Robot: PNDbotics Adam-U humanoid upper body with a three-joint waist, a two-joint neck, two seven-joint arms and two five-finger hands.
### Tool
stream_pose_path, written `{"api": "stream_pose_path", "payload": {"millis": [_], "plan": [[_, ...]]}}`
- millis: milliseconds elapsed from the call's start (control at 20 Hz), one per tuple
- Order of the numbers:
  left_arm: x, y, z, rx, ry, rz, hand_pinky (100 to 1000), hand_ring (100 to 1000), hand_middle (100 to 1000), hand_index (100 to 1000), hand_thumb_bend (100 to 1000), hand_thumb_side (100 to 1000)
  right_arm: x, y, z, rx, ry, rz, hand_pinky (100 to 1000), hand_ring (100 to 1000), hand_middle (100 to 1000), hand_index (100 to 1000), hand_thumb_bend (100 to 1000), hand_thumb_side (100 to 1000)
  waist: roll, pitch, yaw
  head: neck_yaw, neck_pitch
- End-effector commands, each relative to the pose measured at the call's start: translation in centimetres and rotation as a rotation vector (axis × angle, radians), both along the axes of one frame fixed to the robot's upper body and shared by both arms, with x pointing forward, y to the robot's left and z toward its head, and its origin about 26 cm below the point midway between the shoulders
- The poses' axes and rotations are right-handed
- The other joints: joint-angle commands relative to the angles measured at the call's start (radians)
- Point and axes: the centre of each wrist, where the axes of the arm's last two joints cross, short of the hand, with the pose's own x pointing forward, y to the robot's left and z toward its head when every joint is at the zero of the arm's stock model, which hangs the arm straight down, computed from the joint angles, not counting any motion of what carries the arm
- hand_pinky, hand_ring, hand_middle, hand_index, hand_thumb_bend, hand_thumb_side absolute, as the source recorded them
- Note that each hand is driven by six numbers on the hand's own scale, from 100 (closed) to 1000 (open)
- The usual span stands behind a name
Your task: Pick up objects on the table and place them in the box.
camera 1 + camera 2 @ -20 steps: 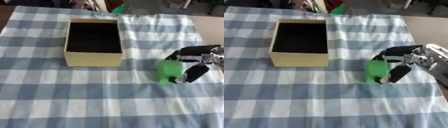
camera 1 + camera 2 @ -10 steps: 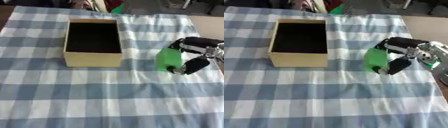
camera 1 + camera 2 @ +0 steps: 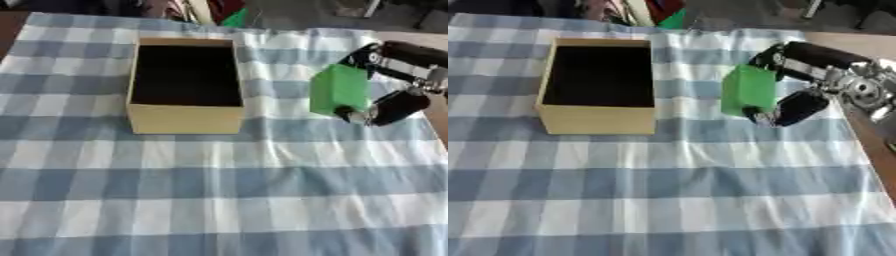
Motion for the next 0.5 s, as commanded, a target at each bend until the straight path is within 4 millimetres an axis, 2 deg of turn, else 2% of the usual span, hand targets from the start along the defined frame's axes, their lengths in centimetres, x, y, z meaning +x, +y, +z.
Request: {"api": "stream_pose_path", "payload": {"millis": [50, 400, 450, 500], "plan": [[-0.2, -0.2, 0.8, 0.017, -0.032, -0.013, 693, 594, 653, 737, 100, 892, -0.1, 0.6, 2.8, 0.006, -0.055, 0.014, 650, 612, 466, 609, 100, 334, -0.007, -0.016, 0.003, -0.013, -0.009], [-0.1, -0.4, 0.8, 0.019, -0.029, -0.033, 694, 594, 654, 737, 100, 893, 2.7, 3.0, 6.0, 0.079, -0.072, 0.101, 640, 595, 451, 606, 100, 349, -0.006, -0.016, 0.019, -0.042, -0.004], [-0.1, -0.5, 0.8, 0.019, -0.029, -0.035, 694, 594, 655, 737, 100, 896, 3.2, 3.4, 6.3, 0.082, -0.07, 0.111, 640, 595, 452, 609, 100, 388, -0.007, -0.016, 0.021, -0.046, -0.003], [-0.1, -0.5, 0.8, 0.018, -0.029, -0.038, 694, 594, 655, 737, 100, 893, 3.6, 3.8, 6.5, 0.083, -0.066, 0.12, 640, 595, 452, 610, 100, 358, -0.007, -0.015, 0.023, -0.049, -0.002]]}}
